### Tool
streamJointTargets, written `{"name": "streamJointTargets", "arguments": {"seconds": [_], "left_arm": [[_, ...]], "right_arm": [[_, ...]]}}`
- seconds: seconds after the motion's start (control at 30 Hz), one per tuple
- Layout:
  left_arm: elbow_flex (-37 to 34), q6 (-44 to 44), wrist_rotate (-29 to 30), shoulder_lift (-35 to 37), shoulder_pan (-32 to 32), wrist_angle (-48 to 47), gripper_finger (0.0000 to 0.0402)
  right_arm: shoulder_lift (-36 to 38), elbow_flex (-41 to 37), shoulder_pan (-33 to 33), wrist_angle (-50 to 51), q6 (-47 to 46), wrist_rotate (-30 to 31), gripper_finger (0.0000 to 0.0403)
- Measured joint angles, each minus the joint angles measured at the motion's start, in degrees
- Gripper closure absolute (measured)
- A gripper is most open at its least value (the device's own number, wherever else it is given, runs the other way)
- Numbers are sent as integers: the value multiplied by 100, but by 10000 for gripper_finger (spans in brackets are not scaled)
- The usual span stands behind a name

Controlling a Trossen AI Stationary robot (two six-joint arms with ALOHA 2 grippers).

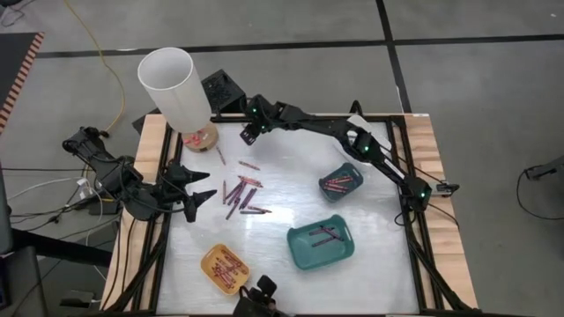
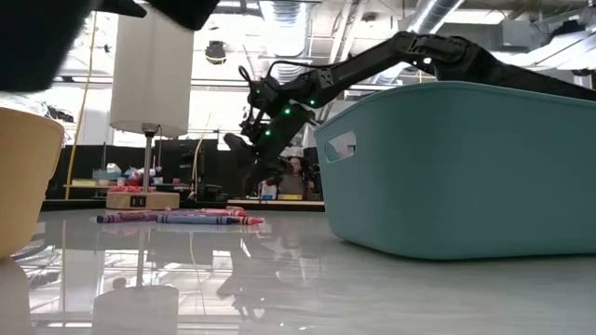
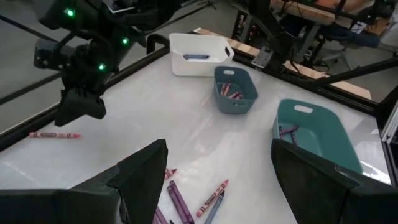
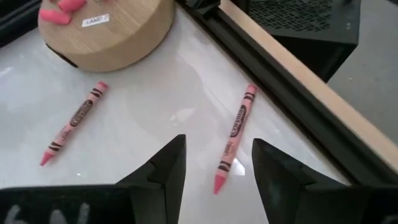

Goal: Sort crayons
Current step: Put the pink crayon into the dark blue bin

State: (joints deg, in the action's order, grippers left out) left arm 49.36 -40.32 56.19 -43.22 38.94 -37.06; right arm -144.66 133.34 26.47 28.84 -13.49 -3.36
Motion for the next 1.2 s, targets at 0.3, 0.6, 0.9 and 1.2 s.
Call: {"name": "streamJointTargets", "arguments": {"seconds": [0.3,0.6,0.9,1.2], "left_arm": [[0,-7,-2,0,0,12,126],[0,-7,-2,0,-2,13,126],[0,-8,-5,-2,-2,54,126],[0,-46,-10,-2,-2,52,126]], "right_arm": [[-172,-3,-102,31,-409,343,223],[-435,-2,-221,107,-365,641,223],[-466,74,-248,247,-304,794,265],[-457,79,-241,359,-273,829,380]]}}
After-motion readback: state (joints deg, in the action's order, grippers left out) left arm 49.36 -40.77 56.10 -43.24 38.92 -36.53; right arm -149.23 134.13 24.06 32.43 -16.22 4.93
